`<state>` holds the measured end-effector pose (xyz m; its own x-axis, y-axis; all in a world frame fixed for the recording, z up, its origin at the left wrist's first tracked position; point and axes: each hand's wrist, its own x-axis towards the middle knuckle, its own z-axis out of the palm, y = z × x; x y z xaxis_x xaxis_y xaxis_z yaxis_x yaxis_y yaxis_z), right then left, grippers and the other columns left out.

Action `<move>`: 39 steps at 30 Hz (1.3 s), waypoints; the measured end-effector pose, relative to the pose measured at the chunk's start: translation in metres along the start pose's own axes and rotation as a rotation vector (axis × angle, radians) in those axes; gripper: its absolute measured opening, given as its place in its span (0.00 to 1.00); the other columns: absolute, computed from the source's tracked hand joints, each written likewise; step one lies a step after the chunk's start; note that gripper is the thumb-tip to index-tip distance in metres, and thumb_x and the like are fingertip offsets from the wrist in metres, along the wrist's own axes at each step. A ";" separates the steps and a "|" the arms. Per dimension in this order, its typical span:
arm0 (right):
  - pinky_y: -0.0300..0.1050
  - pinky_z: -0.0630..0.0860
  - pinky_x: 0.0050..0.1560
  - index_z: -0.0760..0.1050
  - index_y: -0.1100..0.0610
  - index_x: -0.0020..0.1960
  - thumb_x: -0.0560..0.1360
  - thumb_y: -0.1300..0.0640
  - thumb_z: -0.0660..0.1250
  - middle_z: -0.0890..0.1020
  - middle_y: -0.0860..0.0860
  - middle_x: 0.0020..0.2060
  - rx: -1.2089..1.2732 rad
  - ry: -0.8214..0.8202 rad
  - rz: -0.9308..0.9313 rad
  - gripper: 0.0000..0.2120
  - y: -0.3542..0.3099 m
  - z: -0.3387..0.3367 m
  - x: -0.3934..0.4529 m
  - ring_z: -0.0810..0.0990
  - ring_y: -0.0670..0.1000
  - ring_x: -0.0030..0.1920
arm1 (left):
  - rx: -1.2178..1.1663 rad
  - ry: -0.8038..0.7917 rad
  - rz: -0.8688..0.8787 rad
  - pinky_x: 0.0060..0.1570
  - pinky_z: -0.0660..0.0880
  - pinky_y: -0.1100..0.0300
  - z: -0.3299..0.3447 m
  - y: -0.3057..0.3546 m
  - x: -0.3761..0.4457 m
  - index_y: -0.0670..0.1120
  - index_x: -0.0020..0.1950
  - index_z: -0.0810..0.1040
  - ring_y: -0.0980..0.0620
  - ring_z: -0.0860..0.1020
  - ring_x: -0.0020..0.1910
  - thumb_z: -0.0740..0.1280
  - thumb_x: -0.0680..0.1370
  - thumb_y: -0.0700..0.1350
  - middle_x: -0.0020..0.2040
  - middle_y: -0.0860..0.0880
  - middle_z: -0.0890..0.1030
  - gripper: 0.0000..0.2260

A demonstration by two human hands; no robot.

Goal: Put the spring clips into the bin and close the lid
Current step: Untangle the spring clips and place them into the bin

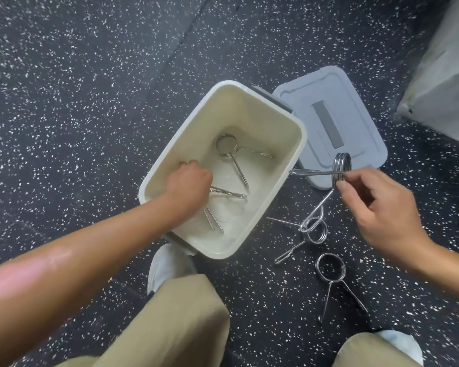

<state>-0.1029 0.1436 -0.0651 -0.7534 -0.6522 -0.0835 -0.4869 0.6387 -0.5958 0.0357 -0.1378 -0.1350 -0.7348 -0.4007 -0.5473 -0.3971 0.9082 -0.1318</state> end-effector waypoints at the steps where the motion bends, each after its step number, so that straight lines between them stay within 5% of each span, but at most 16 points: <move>1: 0.29 0.68 0.39 0.78 0.55 0.49 0.79 0.57 0.66 0.77 0.43 0.38 -0.007 0.002 -0.019 0.03 -0.004 -0.004 0.005 0.76 0.41 0.40 | -0.006 0.006 0.003 0.40 0.67 0.52 -0.001 0.000 0.000 0.38 0.55 0.80 0.38 0.77 0.55 0.63 0.79 0.39 0.55 0.39 0.79 0.09; 5: 0.32 0.68 0.38 0.79 0.57 0.49 0.79 0.57 0.67 0.77 0.44 0.37 -0.033 -0.016 -0.152 0.04 -0.025 -0.021 0.032 0.75 0.43 0.39 | -0.102 0.024 -0.029 0.39 0.67 0.54 -0.011 -0.008 -0.011 0.42 0.48 0.79 0.39 0.76 0.43 0.63 0.80 0.46 0.43 0.43 0.78 0.09; 9: 0.48 0.73 0.38 0.80 0.58 0.50 0.79 0.56 0.66 0.79 0.50 0.37 -0.092 -0.041 -0.344 0.07 -0.047 -0.031 0.068 0.74 0.51 0.35 | -0.215 0.105 -0.033 0.37 0.69 0.54 -0.025 -0.019 -0.034 0.44 0.47 0.78 0.39 0.78 0.42 0.62 0.81 0.54 0.44 0.44 0.81 0.14; 13: 0.45 0.67 0.33 0.79 0.59 0.52 0.80 0.56 0.66 0.73 0.45 0.38 -0.231 -0.076 -0.579 0.06 -0.078 -0.028 0.104 0.70 0.50 0.34 | -0.284 0.174 -0.021 0.38 0.70 0.54 -0.044 -0.025 -0.059 0.46 0.43 0.74 0.40 0.77 0.40 0.60 0.81 0.58 0.41 0.47 0.78 0.17; 17: 0.44 0.66 0.25 0.79 0.60 0.51 0.81 0.55 0.63 0.81 0.52 0.40 -0.448 -0.140 -0.840 0.09 -0.104 -0.009 0.139 0.75 0.58 0.28 | -0.316 0.180 -0.023 0.38 0.69 0.54 -0.055 -0.028 -0.066 0.49 0.46 0.74 0.41 0.78 0.41 0.58 0.81 0.62 0.41 0.49 0.76 0.18; 21: 0.45 0.67 0.23 0.76 0.59 0.50 0.81 0.58 0.62 0.78 0.53 0.38 -0.700 -0.321 -1.013 0.06 -0.100 0.031 0.170 0.75 0.58 0.28 | -0.315 0.230 0.000 0.38 0.72 0.53 -0.057 -0.025 -0.065 0.49 0.49 0.75 0.40 0.80 0.44 0.57 0.80 0.63 0.45 0.49 0.81 0.19; 23: 0.45 0.65 0.23 0.76 0.59 0.51 0.77 0.63 0.65 0.79 0.55 0.38 -0.763 -0.413 -1.041 0.04 -0.096 0.051 0.178 0.77 0.59 0.30 | -0.316 0.248 0.016 0.38 0.71 0.53 -0.059 -0.025 -0.064 0.49 0.49 0.75 0.40 0.80 0.45 0.57 0.80 0.64 0.46 0.50 0.81 0.19; 26: 0.43 0.59 0.25 0.78 0.62 0.54 0.68 0.72 0.61 0.79 0.58 0.37 -0.764 -0.504 -1.062 0.17 -0.092 0.074 0.184 0.77 0.59 0.27 | -0.315 0.260 0.032 0.37 0.68 0.53 -0.062 -0.024 -0.064 0.49 0.49 0.74 0.41 0.80 0.44 0.56 0.80 0.63 0.46 0.49 0.82 0.18; 34: 0.48 0.69 0.30 0.69 0.56 0.67 0.72 0.68 0.63 0.79 0.52 0.59 -1.061 -0.571 -0.942 0.25 -0.088 0.112 0.185 0.84 0.58 0.42 | -0.294 0.240 0.050 0.36 0.70 0.53 -0.055 -0.020 -0.067 0.49 0.52 0.75 0.41 0.81 0.45 0.56 0.81 0.63 0.48 0.48 0.82 0.19; 39: 0.48 0.70 0.30 0.69 0.56 0.65 0.73 0.68 0.61 0.80 0.54 0.53 -1.096 -0.579 -0.906 0.22 -0.086 0.122 0.181 0.83 0.58 0.42 | -0.288 0.231 0.065 0.35 0.66 0.54 -0.054 -0.021 -0.069 0.49 0.51 0.75 0.41 0.80 0.44 0.56 0.81 0.62 0.47 0.48 0.82 0.18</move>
<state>-0.1437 -0.0797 -0.1261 0.1101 -0.8742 -0.4730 -0.9442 -0.2406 0.2250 0.0652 -0.1358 -0.0494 -0.8553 -0.3897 -0.3416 -0.4596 0.8749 0.1528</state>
